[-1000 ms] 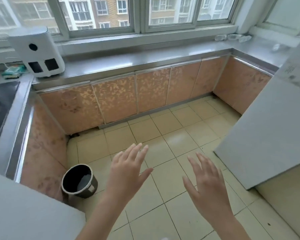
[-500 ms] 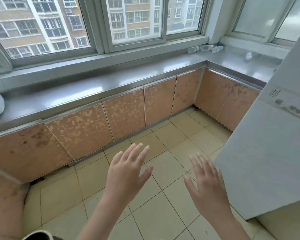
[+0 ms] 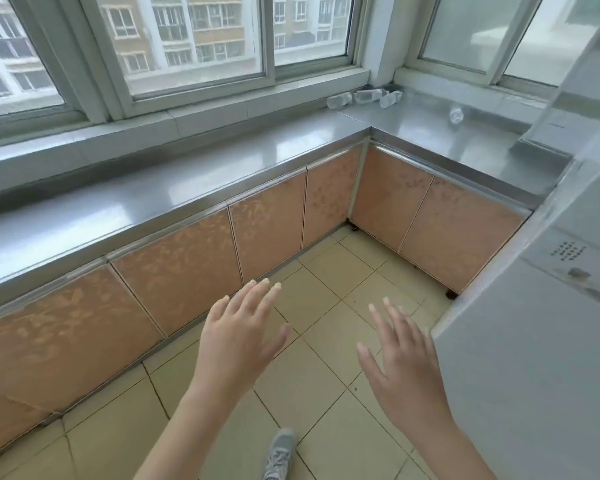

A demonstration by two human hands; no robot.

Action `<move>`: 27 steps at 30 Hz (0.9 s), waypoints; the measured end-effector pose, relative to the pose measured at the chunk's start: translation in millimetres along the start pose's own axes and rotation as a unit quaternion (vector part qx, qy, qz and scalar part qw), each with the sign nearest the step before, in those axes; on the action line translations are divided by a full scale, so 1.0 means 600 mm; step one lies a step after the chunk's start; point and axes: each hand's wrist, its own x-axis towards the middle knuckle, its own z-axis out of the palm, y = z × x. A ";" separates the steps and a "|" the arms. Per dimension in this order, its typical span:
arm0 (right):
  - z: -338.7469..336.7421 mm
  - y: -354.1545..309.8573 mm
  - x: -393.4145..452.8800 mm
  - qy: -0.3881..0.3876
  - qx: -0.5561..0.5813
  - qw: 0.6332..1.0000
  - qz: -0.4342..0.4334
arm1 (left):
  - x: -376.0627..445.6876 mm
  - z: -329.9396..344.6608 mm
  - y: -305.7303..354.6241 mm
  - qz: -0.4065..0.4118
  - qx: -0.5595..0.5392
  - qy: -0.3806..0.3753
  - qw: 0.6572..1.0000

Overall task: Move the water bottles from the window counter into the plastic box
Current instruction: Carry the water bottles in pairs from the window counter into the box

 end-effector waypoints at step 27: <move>-0.044 0.337 0.824 0.024 0.001 0.996 0.089 | 0.916 0.281 0.143 0.085 -0.023 -0.028 0.996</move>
